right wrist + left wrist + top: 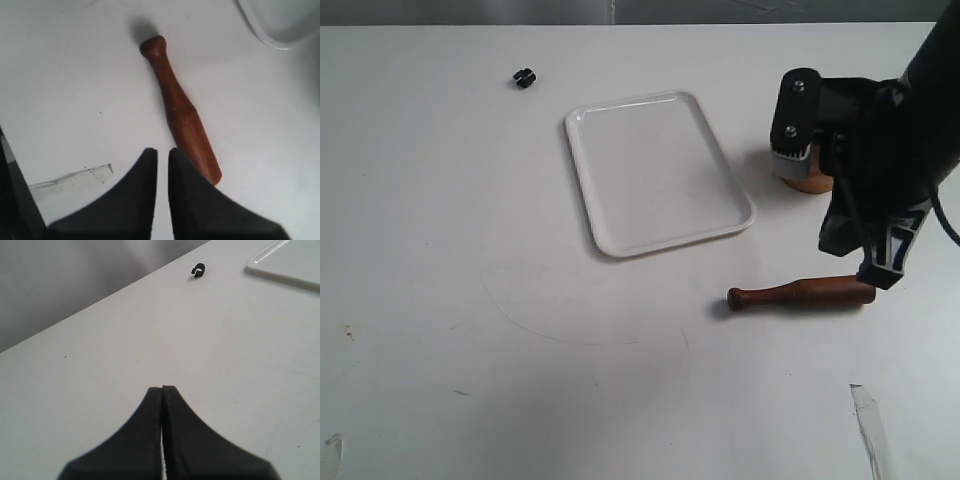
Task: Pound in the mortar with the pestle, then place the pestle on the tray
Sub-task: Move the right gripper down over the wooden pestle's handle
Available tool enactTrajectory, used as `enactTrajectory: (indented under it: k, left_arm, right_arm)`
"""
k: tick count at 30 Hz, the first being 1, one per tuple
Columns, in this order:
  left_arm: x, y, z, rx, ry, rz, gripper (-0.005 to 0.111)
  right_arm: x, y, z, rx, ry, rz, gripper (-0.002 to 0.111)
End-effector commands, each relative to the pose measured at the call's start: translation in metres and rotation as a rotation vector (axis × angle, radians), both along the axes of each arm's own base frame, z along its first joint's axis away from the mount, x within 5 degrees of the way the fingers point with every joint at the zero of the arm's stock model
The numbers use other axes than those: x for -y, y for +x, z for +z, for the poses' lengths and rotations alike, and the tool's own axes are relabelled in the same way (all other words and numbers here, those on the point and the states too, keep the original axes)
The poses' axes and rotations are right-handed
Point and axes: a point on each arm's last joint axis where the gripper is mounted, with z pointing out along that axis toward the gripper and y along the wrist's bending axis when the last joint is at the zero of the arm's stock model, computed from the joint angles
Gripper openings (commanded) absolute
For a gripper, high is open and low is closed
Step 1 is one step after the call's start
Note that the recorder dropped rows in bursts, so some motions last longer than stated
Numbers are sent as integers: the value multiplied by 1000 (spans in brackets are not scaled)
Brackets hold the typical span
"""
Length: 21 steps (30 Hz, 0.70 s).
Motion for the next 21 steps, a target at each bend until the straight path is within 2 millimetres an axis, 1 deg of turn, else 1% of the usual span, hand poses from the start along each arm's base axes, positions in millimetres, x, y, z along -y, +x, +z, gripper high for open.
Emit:
enactTrajectory:
  k: [1, 2, 4, 5, 7, 11, 16, 21]
  left_arm:
    - [1, 0, 0, 4, -15, -6, 0]
    - [1, 0, 0, 4, -15, -6, 0]
    - [1, 0, 0, 4, -15, -6, 0]
    - [1, 0, 0, 4, -15, -6, 0]
    - [1, 0, 0, 4, -15, -6, 0]
    - [1, 0, 0, 4, -15, -6, 0]
    - [1, 0, 0, 4, -15, -6, 0]
    - [1, 0, 0, 4, -15, -6, 0]
  right_arm:
    - [-10, 0, -7, -68, 57, 28, 41]
    - [-12, 0, -9, -84, 67, 27, 53]
    - [-15, 2, -16, -99, 81, 17, 71]
    - [-16, 4, -21, -104, 78, 13, 75]
    - [-18, 7, -30, -113, 70, 12, 74]
    - [-23, 15, -52, -149, 46, 0, 70]
    - [-25, 19, -77, -207, 10, 35, 66]
    - [-27, 24, -91, -204, -3, 37, 65]
